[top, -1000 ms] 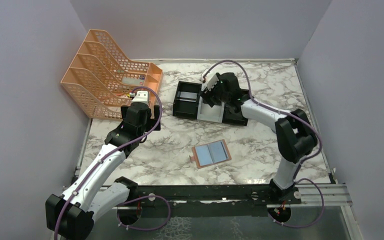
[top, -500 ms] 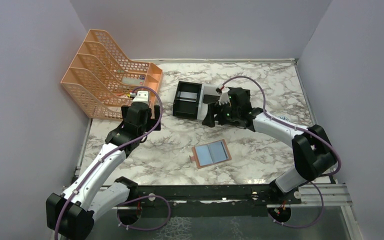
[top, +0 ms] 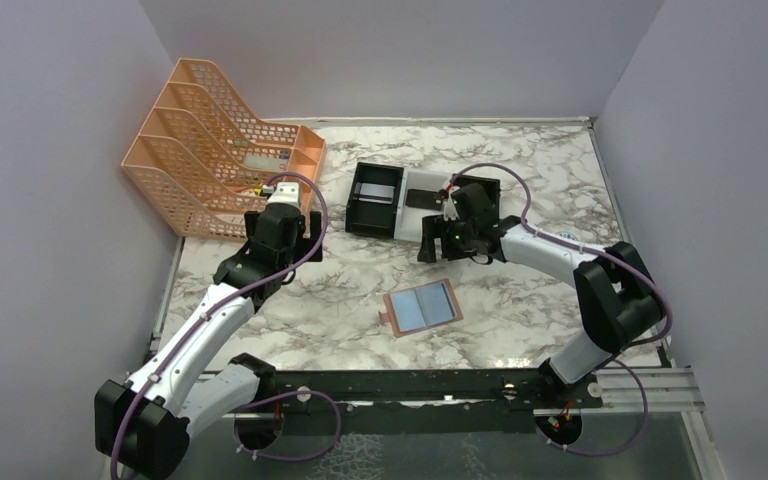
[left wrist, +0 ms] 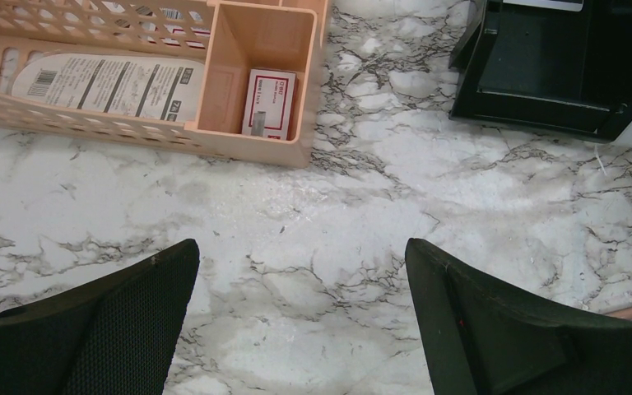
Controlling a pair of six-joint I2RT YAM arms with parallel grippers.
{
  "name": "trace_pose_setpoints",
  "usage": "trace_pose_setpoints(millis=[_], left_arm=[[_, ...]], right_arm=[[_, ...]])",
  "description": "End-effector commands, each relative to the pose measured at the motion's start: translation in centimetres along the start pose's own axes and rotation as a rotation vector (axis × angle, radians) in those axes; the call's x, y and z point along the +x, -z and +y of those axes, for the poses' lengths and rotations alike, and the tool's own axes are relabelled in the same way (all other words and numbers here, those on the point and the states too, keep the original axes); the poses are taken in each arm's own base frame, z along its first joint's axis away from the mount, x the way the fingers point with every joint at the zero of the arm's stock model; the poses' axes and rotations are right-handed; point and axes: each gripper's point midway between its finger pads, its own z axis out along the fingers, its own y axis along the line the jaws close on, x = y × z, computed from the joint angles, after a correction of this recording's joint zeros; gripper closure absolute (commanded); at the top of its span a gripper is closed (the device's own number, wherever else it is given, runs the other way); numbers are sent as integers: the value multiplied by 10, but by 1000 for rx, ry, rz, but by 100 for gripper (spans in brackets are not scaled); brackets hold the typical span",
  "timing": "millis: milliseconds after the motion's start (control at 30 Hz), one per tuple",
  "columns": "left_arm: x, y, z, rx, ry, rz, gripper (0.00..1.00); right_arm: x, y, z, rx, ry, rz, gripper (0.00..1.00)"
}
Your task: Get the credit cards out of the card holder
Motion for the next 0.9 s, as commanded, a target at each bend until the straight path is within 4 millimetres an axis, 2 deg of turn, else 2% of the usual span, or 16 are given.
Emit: trace_pose_setpoints(millis=[0,267,400,633,733,867], left_arm=[[-1,0,-2,16,-6,-1,1],[-1,-1,-4,24,-9,4,1],[0,-1,-7,38,-10,9,1],[3,-1,-18,103,-3,26,1],[7,-2,-35,185,1,50,1],[13,0,-70,357,41,125,1]], right_arm=[[-12,-3,-22,120,18,-25,22],[-25,-5,-39,197,53,-45,22],[-30,-3,-54,255,78,-37,20],[-21,8,-36,153,95,-30,20],[-8,17,-21,62,90,-25,21],[24,27,9,-138,57,14,25]])
